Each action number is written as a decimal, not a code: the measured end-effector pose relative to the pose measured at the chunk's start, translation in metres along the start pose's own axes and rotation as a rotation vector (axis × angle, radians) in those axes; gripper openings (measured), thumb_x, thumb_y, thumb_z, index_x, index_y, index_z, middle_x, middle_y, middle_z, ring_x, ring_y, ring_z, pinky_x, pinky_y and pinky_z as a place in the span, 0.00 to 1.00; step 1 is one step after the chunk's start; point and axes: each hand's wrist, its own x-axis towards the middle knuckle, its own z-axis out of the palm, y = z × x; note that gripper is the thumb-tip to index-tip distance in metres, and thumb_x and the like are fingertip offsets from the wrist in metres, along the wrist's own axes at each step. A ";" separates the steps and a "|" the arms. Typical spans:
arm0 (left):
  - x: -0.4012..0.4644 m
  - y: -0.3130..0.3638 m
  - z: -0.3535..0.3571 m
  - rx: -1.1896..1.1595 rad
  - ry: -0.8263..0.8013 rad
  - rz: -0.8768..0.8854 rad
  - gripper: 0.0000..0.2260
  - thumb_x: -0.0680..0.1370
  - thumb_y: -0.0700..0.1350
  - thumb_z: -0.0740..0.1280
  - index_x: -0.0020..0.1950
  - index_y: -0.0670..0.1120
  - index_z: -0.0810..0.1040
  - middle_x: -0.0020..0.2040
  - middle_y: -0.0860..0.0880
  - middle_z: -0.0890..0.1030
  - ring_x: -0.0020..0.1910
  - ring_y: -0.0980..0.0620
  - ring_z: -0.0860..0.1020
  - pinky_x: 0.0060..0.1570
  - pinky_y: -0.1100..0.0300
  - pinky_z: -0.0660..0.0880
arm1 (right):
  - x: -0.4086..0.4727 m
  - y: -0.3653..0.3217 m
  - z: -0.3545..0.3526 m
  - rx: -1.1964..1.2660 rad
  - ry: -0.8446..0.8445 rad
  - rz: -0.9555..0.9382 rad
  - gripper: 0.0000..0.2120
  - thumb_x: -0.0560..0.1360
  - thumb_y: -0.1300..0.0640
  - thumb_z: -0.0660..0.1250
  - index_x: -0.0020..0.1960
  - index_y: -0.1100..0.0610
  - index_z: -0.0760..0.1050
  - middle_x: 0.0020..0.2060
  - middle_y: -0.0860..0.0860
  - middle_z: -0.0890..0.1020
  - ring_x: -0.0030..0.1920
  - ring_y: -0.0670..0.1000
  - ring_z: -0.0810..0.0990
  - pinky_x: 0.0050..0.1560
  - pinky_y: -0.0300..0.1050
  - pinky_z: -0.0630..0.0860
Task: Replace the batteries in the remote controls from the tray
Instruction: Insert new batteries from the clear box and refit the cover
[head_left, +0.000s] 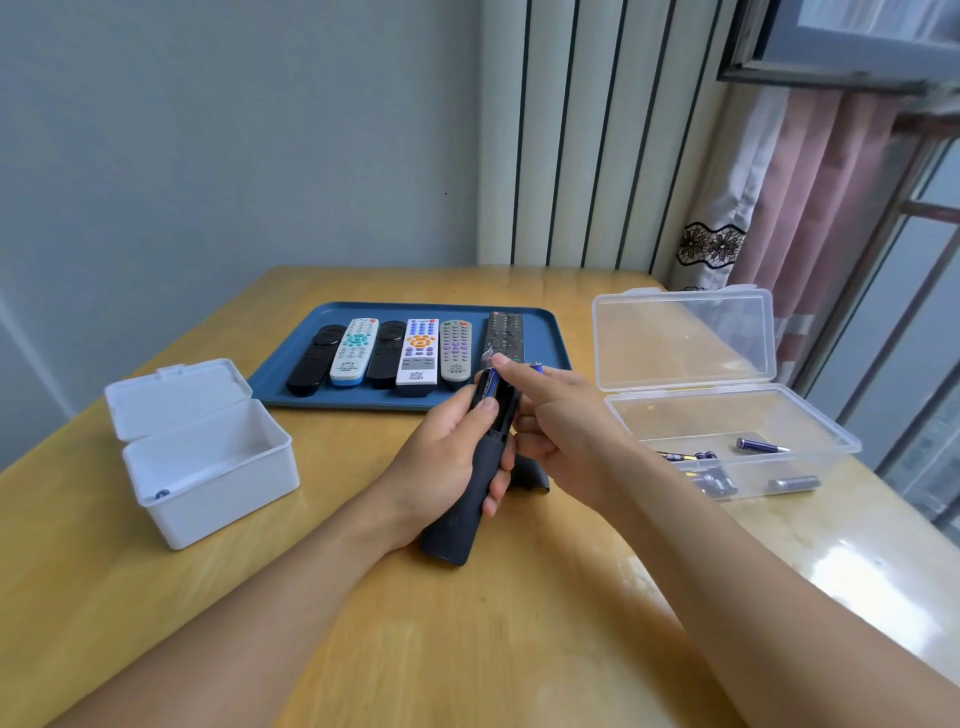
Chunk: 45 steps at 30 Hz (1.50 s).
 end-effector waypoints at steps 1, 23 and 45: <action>0.000 0.000 0.000 -0.008 0.008 0.002 0.11 0.86 0.47 0.55 0.59 0.47 0.75 0.35 0.42 0.73 0.27 0.48 0.72 0.24 0.58 0.71 | -0.001 0.001 0.001 -0.013 -0.009 -0.024 0.11 0.79 0.52 0.70 0.39 0.56 0.81 0.24 0.47 0.69 0.23 0.45 0.62 0.21 0.36 0.59; 0.004 0.004 -0.007 -0.059 0.213 -0.011 0.14 0.86 0.49 0.54 0.57 0.41 0.73 0.33 0.44 0.75 0.26 0.48 0.71 0.24 0.60 0.70 | -0.002 0.006 0.007 -0.352 -0.056 -0.399 0.08 0.85 0.59 0.56 0.54 0.60 0.72 0.24 0.38 0.74 0.23 0.40 0.69 0.26 0.31 0.65; 0.011 0.001 -0.009 -0.198 0.328 -0.018 0.13 0.85 0.47 0.54 0.48 0.41 0.72 0.33 0.40 0.73 0.24 0.46 0.71 0.24 0.59 0.69 | -0.002 0.017 0.006 -0.474 0.144 -0.671 0.06 0.67 0.66 0.79 0.39 0.59 0.83 0.30 0.54 0.84 0.31 0.50 0.83 0.40 0.50 0.81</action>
